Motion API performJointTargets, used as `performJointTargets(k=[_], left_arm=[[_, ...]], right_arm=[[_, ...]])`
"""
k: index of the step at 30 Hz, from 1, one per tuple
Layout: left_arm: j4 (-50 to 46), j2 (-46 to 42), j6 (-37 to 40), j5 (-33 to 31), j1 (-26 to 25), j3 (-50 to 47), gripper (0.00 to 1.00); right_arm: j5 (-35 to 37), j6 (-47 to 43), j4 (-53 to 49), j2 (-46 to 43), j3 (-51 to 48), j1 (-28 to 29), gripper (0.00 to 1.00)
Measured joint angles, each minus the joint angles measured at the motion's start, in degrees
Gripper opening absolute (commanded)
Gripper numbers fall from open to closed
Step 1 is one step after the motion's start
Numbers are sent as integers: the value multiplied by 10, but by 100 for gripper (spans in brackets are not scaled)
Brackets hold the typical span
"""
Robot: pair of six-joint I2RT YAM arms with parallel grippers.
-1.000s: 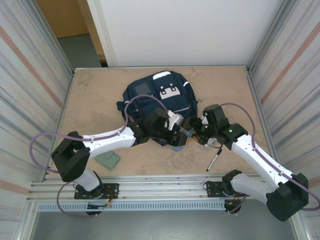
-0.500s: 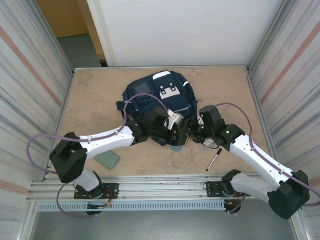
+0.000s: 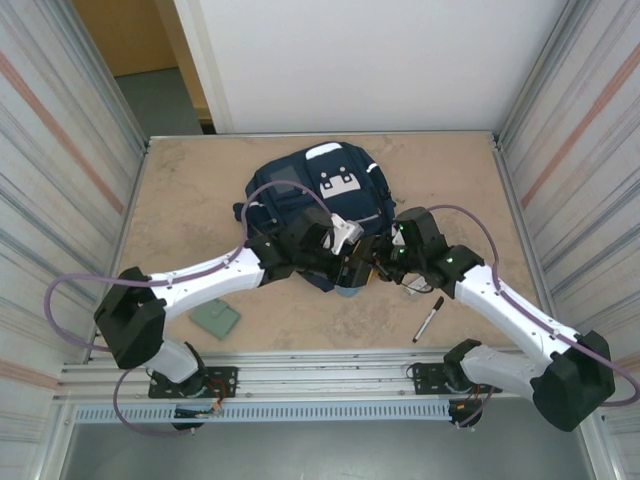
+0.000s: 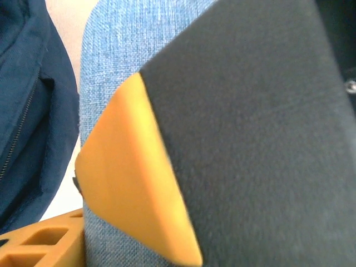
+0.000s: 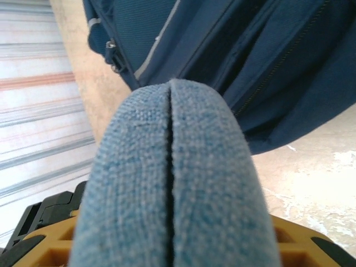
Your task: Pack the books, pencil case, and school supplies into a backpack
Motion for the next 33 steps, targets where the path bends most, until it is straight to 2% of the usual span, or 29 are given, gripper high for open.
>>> performJointTargets(k=[4,9,11,13,17,23,27,33], left_arm=[[-2,-35,10,23,28,-10,68],[-73,-78,75,11,75,7,80],[-111,-78,122,-29,78,26,93],[-144,-73,162,-79,78,40,98],[-186,-24,235,-164,90,71,99],[-205,81,353,-241,86,103,99],[-216,142,409,-281,73,131,94],[-236,215,431,-338,77,196,51]], right_arm=[[-19,-1,2,-11,0,-44,35],[-43,-23,-33,-24,0,-168,35],[-56,-36,-45,-30,0,-214,35],[-70,-46,-53,-32,0,-253,35],[-97,-63,-69,-41,0,-306,35],[-122,-84,-87,-55,0,-320,32],[-126,-88,-92,-60,-6,-321,32],[-129,-92,-105,-76,-16,-321,31]])
